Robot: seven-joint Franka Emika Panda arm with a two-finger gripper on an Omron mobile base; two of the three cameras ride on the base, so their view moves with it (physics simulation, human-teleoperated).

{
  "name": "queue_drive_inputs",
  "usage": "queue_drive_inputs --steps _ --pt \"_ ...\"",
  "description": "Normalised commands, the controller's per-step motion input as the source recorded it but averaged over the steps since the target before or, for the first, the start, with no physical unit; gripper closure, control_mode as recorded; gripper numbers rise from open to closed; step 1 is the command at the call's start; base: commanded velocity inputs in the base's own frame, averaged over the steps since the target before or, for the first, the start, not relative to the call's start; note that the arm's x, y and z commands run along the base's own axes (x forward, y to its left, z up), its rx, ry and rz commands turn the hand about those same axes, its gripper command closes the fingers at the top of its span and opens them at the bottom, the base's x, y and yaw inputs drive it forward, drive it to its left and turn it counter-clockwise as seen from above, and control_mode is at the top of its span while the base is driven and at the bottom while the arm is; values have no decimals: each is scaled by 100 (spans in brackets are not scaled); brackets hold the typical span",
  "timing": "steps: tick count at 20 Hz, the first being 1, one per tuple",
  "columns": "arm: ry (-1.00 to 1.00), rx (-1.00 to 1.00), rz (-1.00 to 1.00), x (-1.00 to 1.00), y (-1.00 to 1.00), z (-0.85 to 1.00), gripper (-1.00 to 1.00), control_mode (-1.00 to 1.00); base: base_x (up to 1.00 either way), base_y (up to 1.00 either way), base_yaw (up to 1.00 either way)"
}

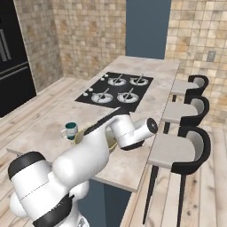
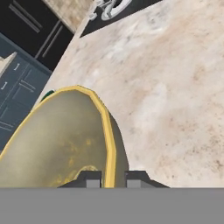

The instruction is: Clear the mugs and bowl far away from the sink.

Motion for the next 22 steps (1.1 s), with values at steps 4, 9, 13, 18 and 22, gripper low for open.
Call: queue_drive_inputs --steps 4,9,13,18,22 --pt "-9 0 0 26 2 -27 100 -100 0 0 0" --pt "-9 0 0 22 0 -25 100 -100 0 0 0" --pt "-7 0 0 26 0 -24 100 -100 0 0 0" --pt "-4 0 0 31 0 -24 100 -100 0 0 0" --pt "-1 0 0 32 0 -25 100 -100 0 0 0"
